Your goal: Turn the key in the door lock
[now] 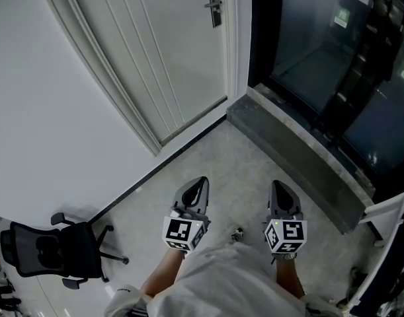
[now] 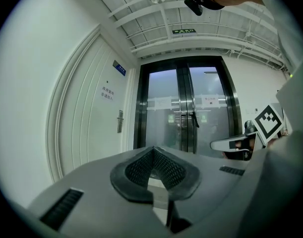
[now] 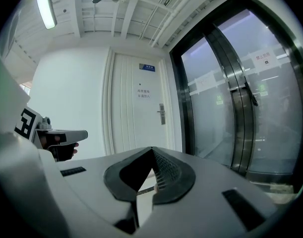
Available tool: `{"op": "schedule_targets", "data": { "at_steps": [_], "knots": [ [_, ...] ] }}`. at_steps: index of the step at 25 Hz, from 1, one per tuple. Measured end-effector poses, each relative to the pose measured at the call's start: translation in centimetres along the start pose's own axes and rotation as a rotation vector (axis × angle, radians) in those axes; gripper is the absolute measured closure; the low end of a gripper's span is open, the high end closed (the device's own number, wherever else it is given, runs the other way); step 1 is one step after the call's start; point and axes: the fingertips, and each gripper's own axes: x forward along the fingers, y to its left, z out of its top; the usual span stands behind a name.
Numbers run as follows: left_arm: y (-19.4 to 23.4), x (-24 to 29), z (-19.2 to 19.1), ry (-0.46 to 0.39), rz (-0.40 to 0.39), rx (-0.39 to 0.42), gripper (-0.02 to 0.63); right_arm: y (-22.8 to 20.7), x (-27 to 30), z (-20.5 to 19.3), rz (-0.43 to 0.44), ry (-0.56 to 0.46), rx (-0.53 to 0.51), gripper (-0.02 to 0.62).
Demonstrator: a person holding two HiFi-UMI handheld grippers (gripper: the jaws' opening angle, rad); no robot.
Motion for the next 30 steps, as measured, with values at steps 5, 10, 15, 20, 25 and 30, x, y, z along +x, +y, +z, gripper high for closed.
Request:
{"op": "schedule_targets", "data": {
  "at_steps": [5,10,15,20,25,30],
  "knots": [
    [-0.5,4.3,0.5,-0.018,0.031,-0.001,0.597,-3.7,2.8,0.3,0.020,0.007,-0.018,0.594],
    [-0.5,7.5,0.6,-0.026,0.048,0.004,0.597,-6.6,5.2,0.6,0.018,0.015,-0.006,0.594],
    [1.3,10.3,0.4,-0.020,0.057,-0.014,0.597,-7.7,8.0,0.3,0.011,0.040,-0.006,0.594],
    [3.7,15.0,-0.4,-0.011,0.041,-0.038,0.597,-8.4,12.1,-0.2,-0.001,0.065,-0.029,0.594],
    [6.3,22.1,1.1,-0.051,-0.003,-0.042,0.597,-10.4,18.0,1.9,-0.028,0.058,-0.063,0.594],
    [9.4,28.4,3.1,-0.084,-0.034,-0.040,0.597,-11.8,24.2,5.4,-0.057,0.012,-0.091,0.594]
  ]
}}
